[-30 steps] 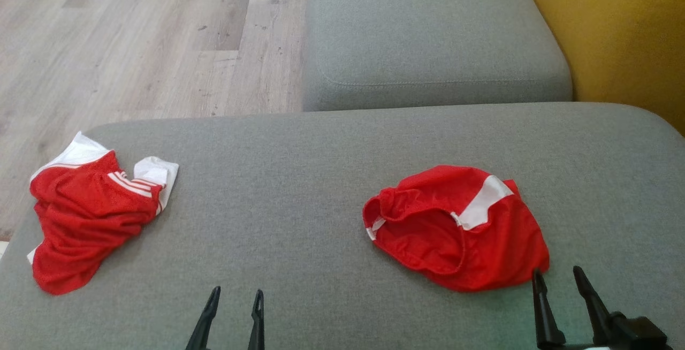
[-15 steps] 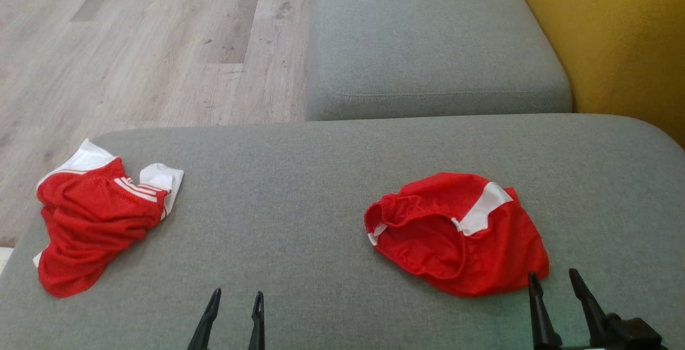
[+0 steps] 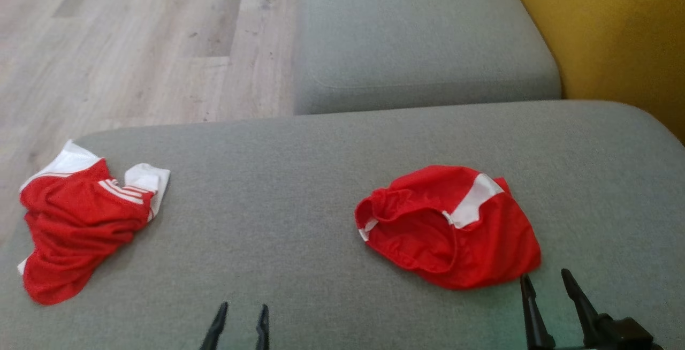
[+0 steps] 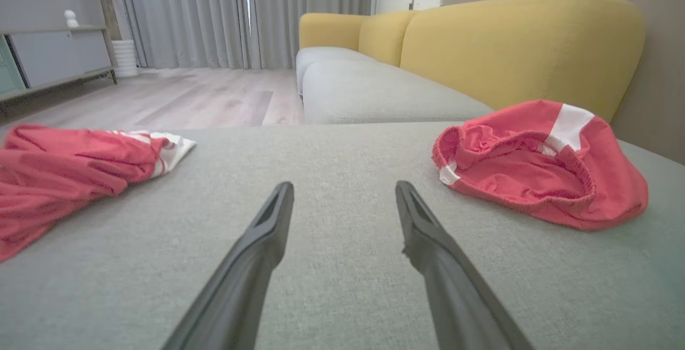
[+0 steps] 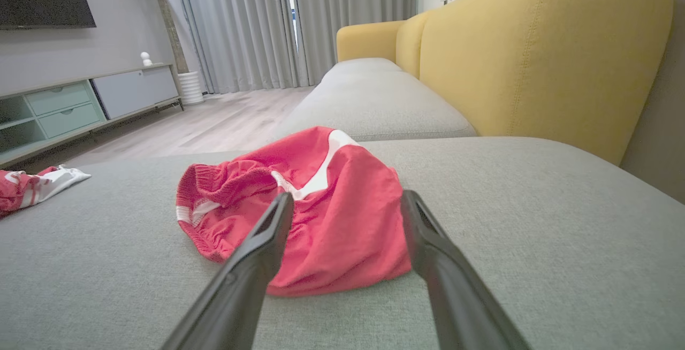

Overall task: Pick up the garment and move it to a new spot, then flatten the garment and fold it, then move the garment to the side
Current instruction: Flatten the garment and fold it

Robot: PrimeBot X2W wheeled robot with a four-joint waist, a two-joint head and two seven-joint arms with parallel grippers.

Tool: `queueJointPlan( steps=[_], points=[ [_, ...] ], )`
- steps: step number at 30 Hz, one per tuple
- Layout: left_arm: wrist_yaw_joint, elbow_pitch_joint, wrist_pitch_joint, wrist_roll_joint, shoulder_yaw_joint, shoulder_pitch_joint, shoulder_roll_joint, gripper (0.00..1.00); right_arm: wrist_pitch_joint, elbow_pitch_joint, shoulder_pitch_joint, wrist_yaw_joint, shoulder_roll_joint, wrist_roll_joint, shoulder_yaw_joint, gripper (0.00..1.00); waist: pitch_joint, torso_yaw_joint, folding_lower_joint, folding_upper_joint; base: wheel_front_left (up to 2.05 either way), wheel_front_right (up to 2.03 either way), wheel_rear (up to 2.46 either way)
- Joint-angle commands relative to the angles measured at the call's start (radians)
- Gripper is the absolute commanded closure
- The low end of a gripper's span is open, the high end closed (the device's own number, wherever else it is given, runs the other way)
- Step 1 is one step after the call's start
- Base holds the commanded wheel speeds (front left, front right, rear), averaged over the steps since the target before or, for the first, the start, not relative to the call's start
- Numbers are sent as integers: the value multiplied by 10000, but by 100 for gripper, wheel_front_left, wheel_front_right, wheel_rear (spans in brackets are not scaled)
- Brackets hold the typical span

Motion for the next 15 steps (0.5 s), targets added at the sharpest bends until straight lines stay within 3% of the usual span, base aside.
queueJointPlan(
  steps=[1, 7, 10, 15],
  points=[
    [-91, -49, -80, -292, 102, -666, -150, 0, -63, -314, -441, 75, -81, -113, 234, 0, 207, -213, 0, 0, 0, 0, 0],
    [-648, 1289, -80, -1865, -1486, -2135, -154, 0, -63, -305, -817, 75, -81, -305, 436, 0, 866, -995, 0, 0, 0, 0, 0],
    [-1007, 1924, 185, -3169, -2541, -3171, -154, 0, -63, -326, -986, 75, -81, -378, 560, 0, 1227, -1455, 0, 0, 0, 0, 0],
    [-1100, 2261, 1047, -5663, -3932, -5052, -155, 0, -63, -396, -1280, 75, -81, -510, 681, 0, 1803, -2167, 0, 0, 0, 0, 0]
  ],
)
